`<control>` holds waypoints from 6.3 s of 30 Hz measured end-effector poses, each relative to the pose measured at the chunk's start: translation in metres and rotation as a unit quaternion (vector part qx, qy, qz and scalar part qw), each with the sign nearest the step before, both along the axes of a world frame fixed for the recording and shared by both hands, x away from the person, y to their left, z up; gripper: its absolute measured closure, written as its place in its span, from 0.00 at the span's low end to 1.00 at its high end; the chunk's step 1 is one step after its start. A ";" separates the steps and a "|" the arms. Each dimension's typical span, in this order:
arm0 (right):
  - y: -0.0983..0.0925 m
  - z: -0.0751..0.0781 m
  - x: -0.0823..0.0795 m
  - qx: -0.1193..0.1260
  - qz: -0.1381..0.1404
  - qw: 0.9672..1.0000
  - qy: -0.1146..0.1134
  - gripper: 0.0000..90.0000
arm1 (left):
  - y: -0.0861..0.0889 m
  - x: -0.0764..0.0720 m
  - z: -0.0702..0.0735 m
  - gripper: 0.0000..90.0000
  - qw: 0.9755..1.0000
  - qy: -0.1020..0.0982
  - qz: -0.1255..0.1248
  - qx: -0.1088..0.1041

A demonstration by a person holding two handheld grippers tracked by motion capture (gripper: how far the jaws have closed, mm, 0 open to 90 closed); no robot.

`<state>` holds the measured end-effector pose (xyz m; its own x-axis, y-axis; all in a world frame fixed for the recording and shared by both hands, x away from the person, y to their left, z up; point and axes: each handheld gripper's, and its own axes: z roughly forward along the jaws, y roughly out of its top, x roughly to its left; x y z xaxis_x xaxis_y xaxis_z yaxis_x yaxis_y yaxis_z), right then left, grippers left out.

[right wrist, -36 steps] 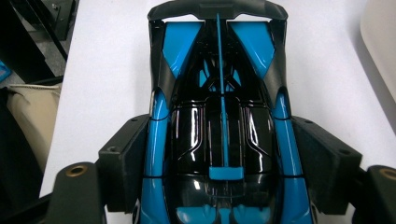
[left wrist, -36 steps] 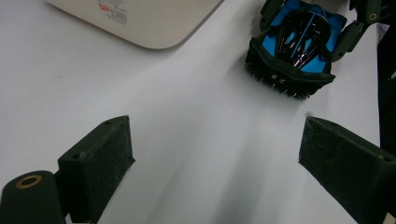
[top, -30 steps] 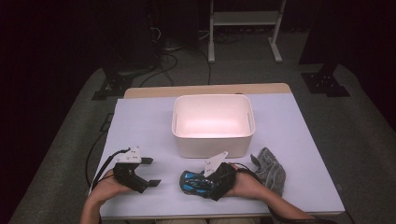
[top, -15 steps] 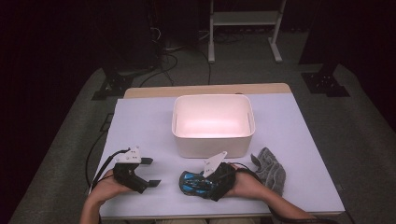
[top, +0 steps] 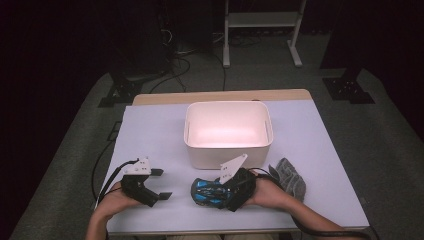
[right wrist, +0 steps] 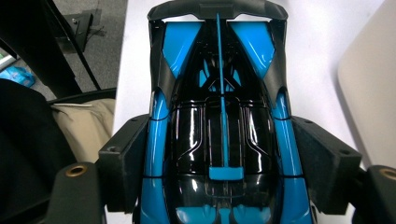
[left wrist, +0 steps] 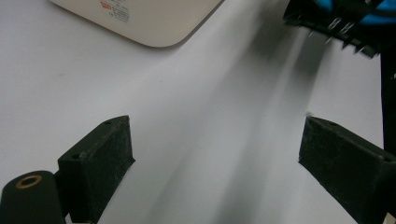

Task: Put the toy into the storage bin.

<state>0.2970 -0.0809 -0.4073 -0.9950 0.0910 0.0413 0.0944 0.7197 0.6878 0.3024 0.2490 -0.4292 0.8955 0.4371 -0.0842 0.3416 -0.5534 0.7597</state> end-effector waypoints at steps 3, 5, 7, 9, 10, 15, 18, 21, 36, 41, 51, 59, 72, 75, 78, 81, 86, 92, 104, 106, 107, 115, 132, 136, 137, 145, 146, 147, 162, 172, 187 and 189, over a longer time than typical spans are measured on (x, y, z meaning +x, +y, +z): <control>0.000 0.010 -0.001 0.004 0.003 1.000 -0.003 0.28 | 0.000 0.000 -0.001 0.10 1.000 0.001 -0.003 0.003; -0.001 0.012 -0.001 0.004 0.006 1.000 -0.004 0.28 | 0.000 0.000 -0.001 0.10 1.000 0.001 -0.003 0.003; -0.002 0.023 -0.002 0.008 0.006 1.000 -0.003 0.28 | 0.000 0.000 -0.001 0.10 1.000 0.001 -0.003 0.002; -0.002 0.026 -0.003 0.009 0.007 1.000 -0.003 0.28 | 0.000 0.000 -0.001 0.10 1.000 0.000 -0.002 0.001; -0.003 0.031 -0.003 0.009 0.008 1.000 -0.005 0.28 | 0.000 0.000 -0.001 0.10 1.000 0.001 0.000 0.000; -0.004 0.054 -0.004 0.019 0.012 1.000 -0.005 0.28 | 0.002 0.000 0.000 0.10 1.000 0.000 0.000 -0.002; -0.004 0.065 -0.004 0.018 0.013 1.000 -0.009 0.28 | 0.003 0.000 0.000 0.10 1.000 0.000 0.001 -0.002; -0.005 0.075 -0.004 0.019 0.017 1.000 -0.013 0.28 | 0.002 0.000 -0.001 0.10 1.000 0.002 0.001 -0.002; -0.008 0.122 0.009 0.024 0.018 0.999 -0.019 0.28 | 0.003 -0.001 -0.003 0.10 1.000 0.005 0.000 -0.007; -0.007 0.133 0.018 0.023 0.016 0.999 -0.019 0.28 | 0.005 -0.001 -0.003 0.10 1.000 0.006 0.002 -0.009; -0.007 0.157 0.037 0.019 0.010 0.999 -0.031 0.28 | 0.006 -0.004 -0.003 0.10 1.000 0.006 0.001 -0.012; -0.007 0.166 0.055 0.013 0.000 0.999 -0.033 0.28 | 0.010 -0.005 -0.003 0.10 1.000 0.006 0.006 -0.014; -0.007 0.166 0.094 0.006 -0.018 0.999 -0.031 0.28 | 0.013 -0.003 -0.003 0.10 1.000 0.007 0.014 -0.009; -0.007 0.163 0.101 0.006 -0.020 0.999 -0.028 0.28 | 0.014 -0.003 -0.002 0.10 1.000 0.005 0.016 -0.008; -0.007 0.161 0.105 0.004 -0.022 0.999 -0.028 0.28 | 0.014 -0.003 -0.001 0.10 1.000 0.003 0.017 -0.011; -0.007 0.156 0.113 0.000 -0.026 0.999 -0.025 0.28 | 0.013 -0.003 0.000 0.10 1.000 0.003 0.016 -0.011; -0.010 0.148 0.123 -0.004 -0.034 0.999 -0.020 0.28 | 0.013 -0.002 -0.002 0.10 1.000 0.003 0.020 -0.012; -0.009 0.134 0.134 -0.010 -0.043 0.999 -0.011 0.28 | 0.014 -0.002 0.000 0.10 1.000 0.000 0.021 -0.011; -0.006 0.111 0.148 -0.020 -0.042 0.999 0.003 0.28 | 0.013 -0.002 -0.001 0.10 1.000 0.002 0.019 -0.009; -0.004 0.108 0.149 -0.025 -0.038 0.999 0.003 0.28 | 0.014 -0.002 -0.002 0.10 1.000 0.004 0.020 -0.009; -0.002 0.105 0.150 -0.026 -0.035 0.999 0.003 0.28 | 0.014 -0.002 -0.002 0.10 1.000 0.005 0.019 -0.008; 0.001 0.096 0.153 -0.030 -0.035 0.999 0.011 0.28 | 0.014 -0.002 -0.002 0.10 1.000 0.006 0.019 -0.008; 0.012 0.074 0.160 -0.049 -0.026 0.998 0.025 0.28 | 0.015 -0.001 -0.001 0.10 1.000 0.007 0.017 -0.021; 0.014 0.071 0.161 -0.055 -0.023 0.998 0.027 0.28 | 0.015 0.000 -0.002 0.10 1.000 0.009 0.015 -0.023; 0.014 0.070 0.161 -0.058 -0.023 0.998 0.027 0.28 | 0.015 0.000 -0.001 0.10 1.000 0.008 0.015 -0.026; 0.016 0.066 0.162 -0.063 -0.020 0.997 0.031 0.28 | 0.014 -0.001 0.000 0.10 1.000 0.007 0.013 -0.023; 0.017 0.065 0.162 -0.064 -0.020 0.997 0.033 0.28 | 0.014 -0.001 0.000 0.10 1.000 0.006 0.013 -0.022; 0.017 0.064 0.162 -0.065 -0.017 0.997 0.031 0.28 | 0.014 -0.001 0.000 0.10 1.000 0.006 0.013 -0.022; 0.024 0.051 0.164 -0.087 -0.011 0.995 0.044 0.28 | 0.018 -0.006 0.000 0.10 1.000 0.006 0.019 -0.024; 0.023 0.048 0.166 -0.094 -0.012 0.994 0.051 0.28 | 0.019 -0.006 0.000 0.10 0.999 0.007 0.020 -0.024; 0.025 0.045 0.165 -0.107 -0.005 0.993 0.054 0.28 | 0.021 -0.009 0.000 0.10 0.999 0.008 0.020 -0.024; 0.025 0.045 0.165 -0.108 -0.006 0.993 0.054 0.28 | 0.021 -0.009 0.000 0.10 0.999 0.007 0.020 -0.024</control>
<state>0.4622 -0.0559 -0.3623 -0.9846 0.1218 0.1250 0.1687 0.8477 0.5029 0.2932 0.2705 -0.4293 0.8757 0.4681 -0.1183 0.3735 -0.5015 0.7804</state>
